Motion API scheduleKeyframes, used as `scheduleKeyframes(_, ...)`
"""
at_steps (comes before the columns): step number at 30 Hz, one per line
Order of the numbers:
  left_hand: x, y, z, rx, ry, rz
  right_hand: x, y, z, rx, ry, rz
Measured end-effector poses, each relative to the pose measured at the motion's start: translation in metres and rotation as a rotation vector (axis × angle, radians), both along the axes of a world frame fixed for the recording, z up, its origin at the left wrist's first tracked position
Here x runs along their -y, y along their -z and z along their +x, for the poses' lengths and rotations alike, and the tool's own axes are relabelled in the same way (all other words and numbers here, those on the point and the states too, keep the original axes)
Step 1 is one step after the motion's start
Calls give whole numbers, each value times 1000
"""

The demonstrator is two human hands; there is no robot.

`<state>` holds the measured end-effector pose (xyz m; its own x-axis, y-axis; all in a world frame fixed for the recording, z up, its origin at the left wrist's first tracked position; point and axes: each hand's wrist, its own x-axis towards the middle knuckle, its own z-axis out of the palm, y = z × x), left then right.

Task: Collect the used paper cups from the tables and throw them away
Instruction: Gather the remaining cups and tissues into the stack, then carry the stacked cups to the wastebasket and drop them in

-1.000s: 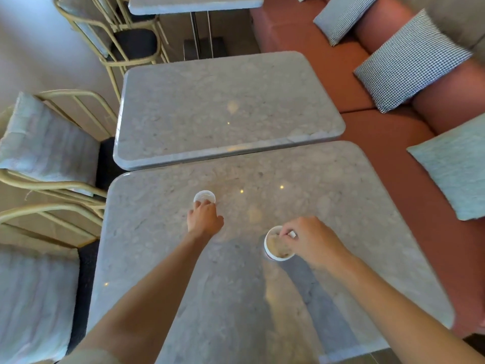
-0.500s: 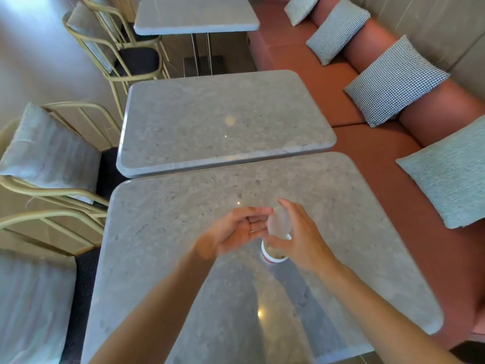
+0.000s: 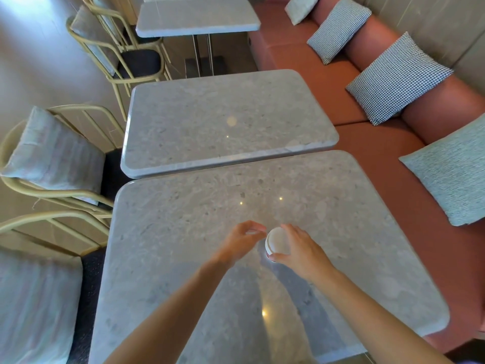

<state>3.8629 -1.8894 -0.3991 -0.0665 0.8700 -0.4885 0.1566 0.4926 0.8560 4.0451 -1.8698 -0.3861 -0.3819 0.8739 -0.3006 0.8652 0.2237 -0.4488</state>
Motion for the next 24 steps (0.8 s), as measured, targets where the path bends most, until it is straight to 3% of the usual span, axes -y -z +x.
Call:
scheduleKeyframes(14, -6, 14, 16, -192, 44, 41, -2, 8, 8, -229, 148, -133)
scheduleKeyframes(24, -10, 16, 22, -277, 65, 60, -7, 12, 5, -270, 293, -199)
